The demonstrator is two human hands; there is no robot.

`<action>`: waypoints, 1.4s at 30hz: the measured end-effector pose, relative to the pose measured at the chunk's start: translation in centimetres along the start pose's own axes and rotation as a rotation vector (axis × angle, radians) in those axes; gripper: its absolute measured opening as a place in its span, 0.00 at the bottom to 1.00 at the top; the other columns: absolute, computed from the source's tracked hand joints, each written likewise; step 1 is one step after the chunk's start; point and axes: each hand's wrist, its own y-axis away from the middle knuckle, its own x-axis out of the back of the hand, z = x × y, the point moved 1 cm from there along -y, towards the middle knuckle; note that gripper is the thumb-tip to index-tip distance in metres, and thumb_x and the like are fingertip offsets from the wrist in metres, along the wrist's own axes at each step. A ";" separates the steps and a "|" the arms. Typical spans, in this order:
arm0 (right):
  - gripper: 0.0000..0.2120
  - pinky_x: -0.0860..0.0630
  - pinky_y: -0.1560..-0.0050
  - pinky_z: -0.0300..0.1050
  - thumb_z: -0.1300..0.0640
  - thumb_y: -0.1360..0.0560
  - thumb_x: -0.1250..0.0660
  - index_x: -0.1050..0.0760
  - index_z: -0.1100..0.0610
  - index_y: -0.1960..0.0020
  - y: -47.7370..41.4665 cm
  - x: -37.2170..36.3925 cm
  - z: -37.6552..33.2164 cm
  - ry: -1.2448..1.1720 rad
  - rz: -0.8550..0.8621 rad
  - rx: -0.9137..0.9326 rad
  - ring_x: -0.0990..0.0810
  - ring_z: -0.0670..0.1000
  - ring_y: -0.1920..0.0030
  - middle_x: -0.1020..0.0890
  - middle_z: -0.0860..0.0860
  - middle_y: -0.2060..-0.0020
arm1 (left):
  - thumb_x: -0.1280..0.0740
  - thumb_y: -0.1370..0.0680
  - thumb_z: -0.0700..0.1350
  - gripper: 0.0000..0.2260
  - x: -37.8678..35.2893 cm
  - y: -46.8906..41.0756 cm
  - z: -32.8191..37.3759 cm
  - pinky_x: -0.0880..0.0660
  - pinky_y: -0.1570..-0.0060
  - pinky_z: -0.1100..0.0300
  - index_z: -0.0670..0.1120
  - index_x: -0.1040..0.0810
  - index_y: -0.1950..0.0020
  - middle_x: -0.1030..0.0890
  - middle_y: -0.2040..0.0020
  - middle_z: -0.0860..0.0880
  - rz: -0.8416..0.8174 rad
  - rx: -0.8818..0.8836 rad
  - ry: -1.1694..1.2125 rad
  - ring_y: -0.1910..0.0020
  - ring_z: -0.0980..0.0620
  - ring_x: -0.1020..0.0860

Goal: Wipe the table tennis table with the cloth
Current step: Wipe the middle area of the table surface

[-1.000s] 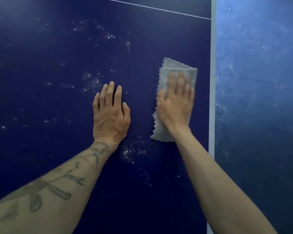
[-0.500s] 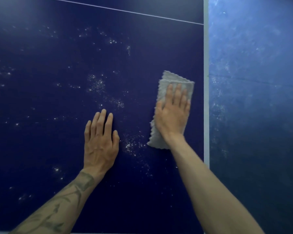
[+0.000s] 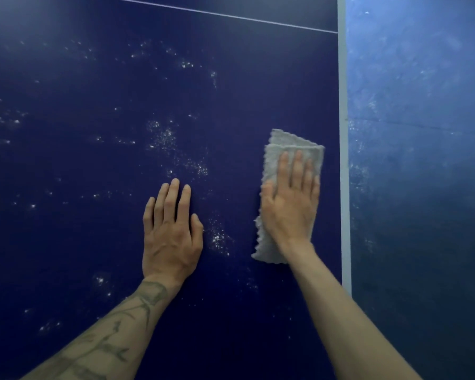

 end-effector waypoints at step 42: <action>0.32 0.51 0.17 0.56 0.45 0.14 0.52 0.55 0.49 0.12 9.6 -1.3 5.0 0.084 -0.073 0.204 0.51 0.53 0.14 0.54 0.49 0.13 | 0.50 0.15 0.49 0.26 -0.6 0.3 -0.4 0.42 0.20 0.40 0.42 0.35 0.18 0.38 0.17 0.42 -0.034 -0.021 -0.015 0.17 0.43 0.41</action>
